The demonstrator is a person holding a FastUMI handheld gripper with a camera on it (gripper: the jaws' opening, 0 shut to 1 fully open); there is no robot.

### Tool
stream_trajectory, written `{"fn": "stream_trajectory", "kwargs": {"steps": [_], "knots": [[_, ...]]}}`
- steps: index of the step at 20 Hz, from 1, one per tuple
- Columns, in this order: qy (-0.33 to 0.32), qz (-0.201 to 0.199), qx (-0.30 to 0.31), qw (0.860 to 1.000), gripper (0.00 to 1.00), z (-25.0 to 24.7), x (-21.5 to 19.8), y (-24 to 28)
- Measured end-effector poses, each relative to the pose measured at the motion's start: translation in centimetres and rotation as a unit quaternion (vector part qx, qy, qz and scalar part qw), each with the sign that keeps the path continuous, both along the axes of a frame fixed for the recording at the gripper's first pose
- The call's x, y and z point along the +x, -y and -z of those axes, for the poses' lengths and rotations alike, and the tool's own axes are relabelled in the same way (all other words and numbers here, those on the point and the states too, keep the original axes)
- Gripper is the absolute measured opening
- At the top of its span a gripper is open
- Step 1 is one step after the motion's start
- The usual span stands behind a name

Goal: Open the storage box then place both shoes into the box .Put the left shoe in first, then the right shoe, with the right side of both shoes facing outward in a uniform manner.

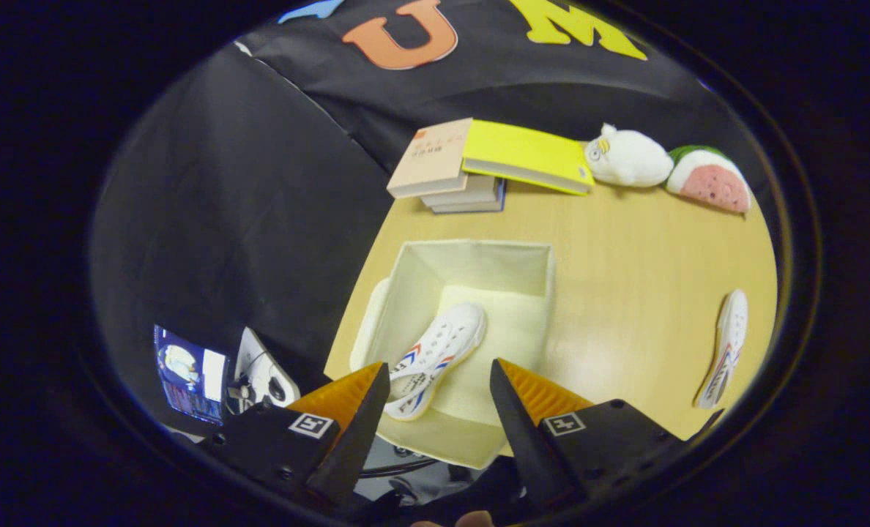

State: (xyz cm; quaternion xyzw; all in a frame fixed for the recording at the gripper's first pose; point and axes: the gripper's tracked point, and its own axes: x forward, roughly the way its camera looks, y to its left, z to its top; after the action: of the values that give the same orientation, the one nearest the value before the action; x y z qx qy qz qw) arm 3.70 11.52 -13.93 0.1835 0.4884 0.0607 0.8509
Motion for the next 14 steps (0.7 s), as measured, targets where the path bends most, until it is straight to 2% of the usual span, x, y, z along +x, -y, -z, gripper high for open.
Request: {"fn": "stream_trajectory", "kwargs": {"steps": [3, 6, 9, 14], "knots": [[0.052, 0.025, -0.071, 0.996, 0.9, -2.5, -1.7, 7.4], [0.068, 0.056, -0.095, 0.992, 0.93, -3.5, -4.0, 13.9], [0.058, 0.1, -0.106, 0.988, 0.93, -2.3, -6.2, 20.9], [0.031, 0.144, -0.126, 0.981, 0.93, 1.8, -10.1, 31.6]]}}
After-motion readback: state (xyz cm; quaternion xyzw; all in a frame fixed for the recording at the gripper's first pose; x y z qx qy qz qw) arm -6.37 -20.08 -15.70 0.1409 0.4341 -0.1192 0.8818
